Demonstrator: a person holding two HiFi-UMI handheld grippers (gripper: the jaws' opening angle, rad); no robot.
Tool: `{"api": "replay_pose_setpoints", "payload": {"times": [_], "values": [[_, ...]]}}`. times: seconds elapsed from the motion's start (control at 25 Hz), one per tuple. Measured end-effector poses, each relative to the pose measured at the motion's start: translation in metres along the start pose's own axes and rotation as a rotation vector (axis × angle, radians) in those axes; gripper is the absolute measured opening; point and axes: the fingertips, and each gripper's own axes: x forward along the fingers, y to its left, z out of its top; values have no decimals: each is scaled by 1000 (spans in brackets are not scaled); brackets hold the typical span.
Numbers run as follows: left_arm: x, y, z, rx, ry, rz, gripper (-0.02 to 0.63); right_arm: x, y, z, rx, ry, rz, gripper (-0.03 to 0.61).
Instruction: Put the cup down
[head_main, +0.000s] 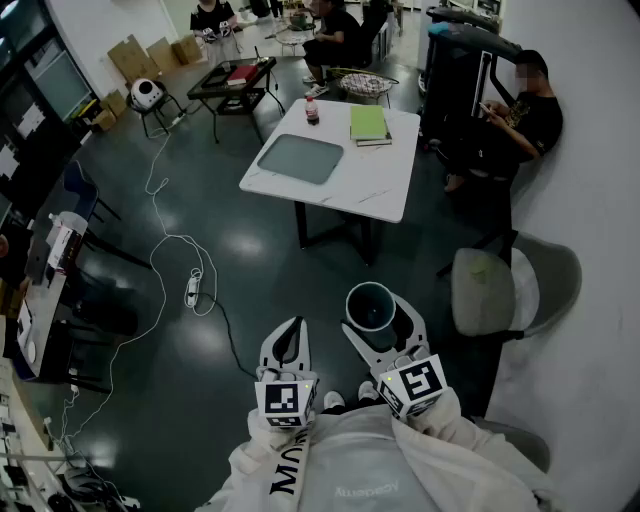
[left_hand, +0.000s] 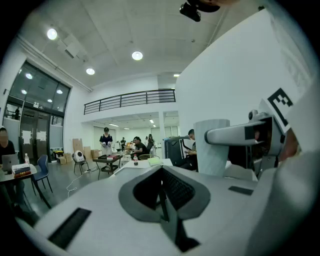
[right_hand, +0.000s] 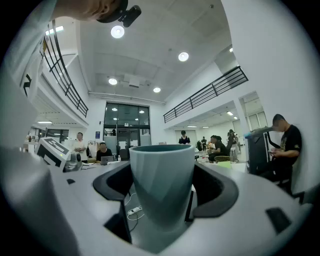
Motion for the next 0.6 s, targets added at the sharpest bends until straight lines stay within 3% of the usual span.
{"api": "replay_pose_setpoints", "payload": {"times": [0.6], "values": [[11,-9,0,-16,7,15,12,3,-5,-11,25,35,58,376]]}}
